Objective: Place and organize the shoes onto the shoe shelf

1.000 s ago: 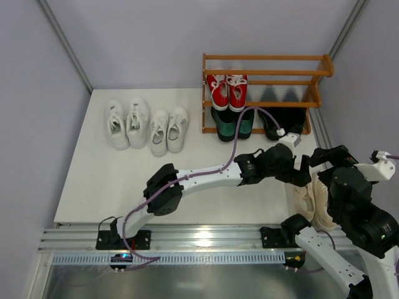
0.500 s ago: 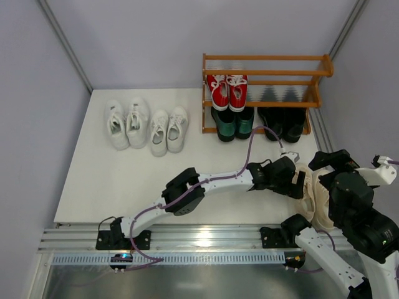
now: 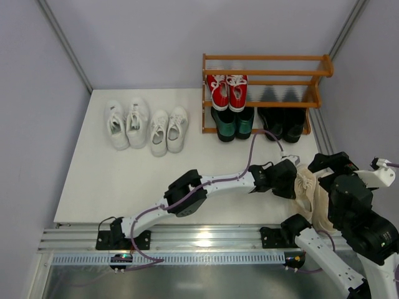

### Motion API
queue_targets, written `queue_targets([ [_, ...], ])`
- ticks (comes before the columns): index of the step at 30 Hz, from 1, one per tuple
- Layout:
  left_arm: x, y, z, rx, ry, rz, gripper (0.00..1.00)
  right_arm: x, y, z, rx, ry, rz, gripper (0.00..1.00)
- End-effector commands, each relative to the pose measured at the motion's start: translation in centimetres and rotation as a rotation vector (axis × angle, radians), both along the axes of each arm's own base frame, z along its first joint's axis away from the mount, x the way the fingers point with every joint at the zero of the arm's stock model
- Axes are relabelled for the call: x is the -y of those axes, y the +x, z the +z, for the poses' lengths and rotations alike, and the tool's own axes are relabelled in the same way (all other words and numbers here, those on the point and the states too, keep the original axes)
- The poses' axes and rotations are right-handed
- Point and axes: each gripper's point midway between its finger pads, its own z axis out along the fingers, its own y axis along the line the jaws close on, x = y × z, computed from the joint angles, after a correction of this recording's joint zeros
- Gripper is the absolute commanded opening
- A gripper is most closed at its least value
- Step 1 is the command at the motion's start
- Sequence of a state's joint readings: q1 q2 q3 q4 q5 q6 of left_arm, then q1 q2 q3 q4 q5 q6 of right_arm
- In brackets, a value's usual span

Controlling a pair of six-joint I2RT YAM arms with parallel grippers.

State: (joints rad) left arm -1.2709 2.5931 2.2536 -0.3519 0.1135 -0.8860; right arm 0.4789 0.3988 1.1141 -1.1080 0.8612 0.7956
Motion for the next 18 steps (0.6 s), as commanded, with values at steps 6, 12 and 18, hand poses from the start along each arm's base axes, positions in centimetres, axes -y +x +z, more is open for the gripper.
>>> queue_targets([
  [6, -6.2, 0.0, 1.5, 0.149, 0.13, 0.051, 0.0, -0.3, 0.4, -0.4, -0.01, -0.021, 0.016, 1.0],
  [12, -13.9, 1.1, 2.6, 0.218, 0.218, 0.153, 0.0, -0.8, 0.8, -1.7, -0.048, -0.044, 0.041, 1.0],
  [18, -22.5, 1.7, 2.4, 0.253, 0.312, 0.251, 0.0, -1.6, 2.0, -5.5, -0.208, -0.098, 0.042, 1.0],
])
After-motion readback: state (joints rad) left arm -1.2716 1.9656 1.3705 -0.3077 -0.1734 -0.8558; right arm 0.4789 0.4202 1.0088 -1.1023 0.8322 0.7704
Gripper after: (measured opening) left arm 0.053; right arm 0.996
